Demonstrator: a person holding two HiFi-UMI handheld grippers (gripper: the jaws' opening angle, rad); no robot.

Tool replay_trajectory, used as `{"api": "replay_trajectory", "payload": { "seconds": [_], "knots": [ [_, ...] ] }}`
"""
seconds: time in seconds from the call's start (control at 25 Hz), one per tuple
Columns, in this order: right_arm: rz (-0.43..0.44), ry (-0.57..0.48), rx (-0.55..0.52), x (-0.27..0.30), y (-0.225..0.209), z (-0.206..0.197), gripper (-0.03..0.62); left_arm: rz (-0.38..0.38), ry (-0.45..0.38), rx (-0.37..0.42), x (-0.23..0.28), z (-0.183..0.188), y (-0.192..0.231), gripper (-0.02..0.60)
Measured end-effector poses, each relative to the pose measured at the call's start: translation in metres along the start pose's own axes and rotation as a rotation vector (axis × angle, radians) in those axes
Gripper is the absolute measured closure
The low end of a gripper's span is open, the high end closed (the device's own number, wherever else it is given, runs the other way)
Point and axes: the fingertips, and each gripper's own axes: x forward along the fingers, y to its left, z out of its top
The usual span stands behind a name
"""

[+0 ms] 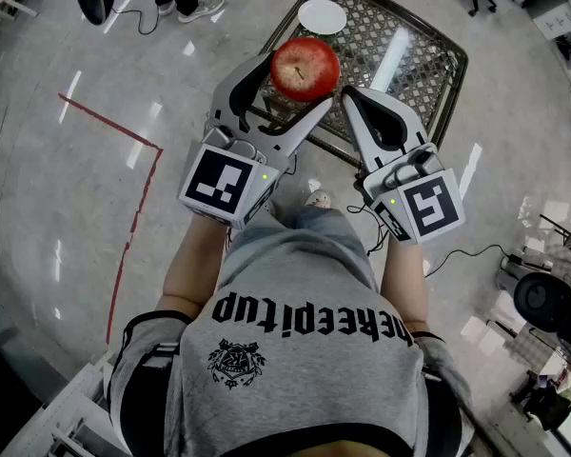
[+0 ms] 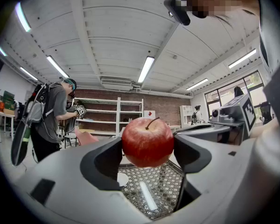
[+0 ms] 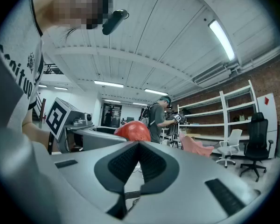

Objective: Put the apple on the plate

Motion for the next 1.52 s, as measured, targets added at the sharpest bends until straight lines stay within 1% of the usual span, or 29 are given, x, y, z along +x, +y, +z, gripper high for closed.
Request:
{"api": "replay_trajectory", "payload": {
  "seconds": [0.2, 0.4, 0.56, 0.88, 1.04, 1.16, 1.36, 1.52],
  "knots": [
    [0.000, -0.005, -0.001, 0.002, -0.005, -0.004, 0.592, -0.005, -0.003, 0.001, 0.007, -0.005, 0.000, 0.195],
    [0.006, -0.009, -0.001, -0.008, -0.018, -0.004, 0.592, 0.000, -0.004, 0.004, 0.019, -0.002, -0.011, 0.195],
    [0.011, -0.013, -0.002, -0.009, -0.028, -0.004, 0.592, 0.007, -0.005, 0.003, 0.028, -0.001, -0.012, 0.195],
    [0.032, -0.025, 0.044, -0.024, -0.059, -0.013, 0.591, 0.029, -0.006, -0.001, 0.056, -0.004, -0.027, 0.195],
    [0.042, -0.031, 0.055, -0.033, -0.070, -0.017, 0.589, 0.044, -0.013, -0.006, 0.065, -0.005, -0.037, 0.195],
    [0.048, -0.040, 0.059, -0.039, -0.080, -0.018, 0.589, 0.051, -0.003, 0.000, 0.074, -0.007, -0.044, 0.195],
    [0.054, -0.048, 0.068, -0.032, -0.082, -0.019, 0.589, 0.061, 0.001, 0.001, 0.078, -0.010, -0.036, 0.195],
    [0.039, -0.048, 0.080, -0.029, -0.088, -0.021, 0.589, 0.042, 0.014, 0.001, 0.085, -0.013, -0.032, 0.195]
  ]
}}
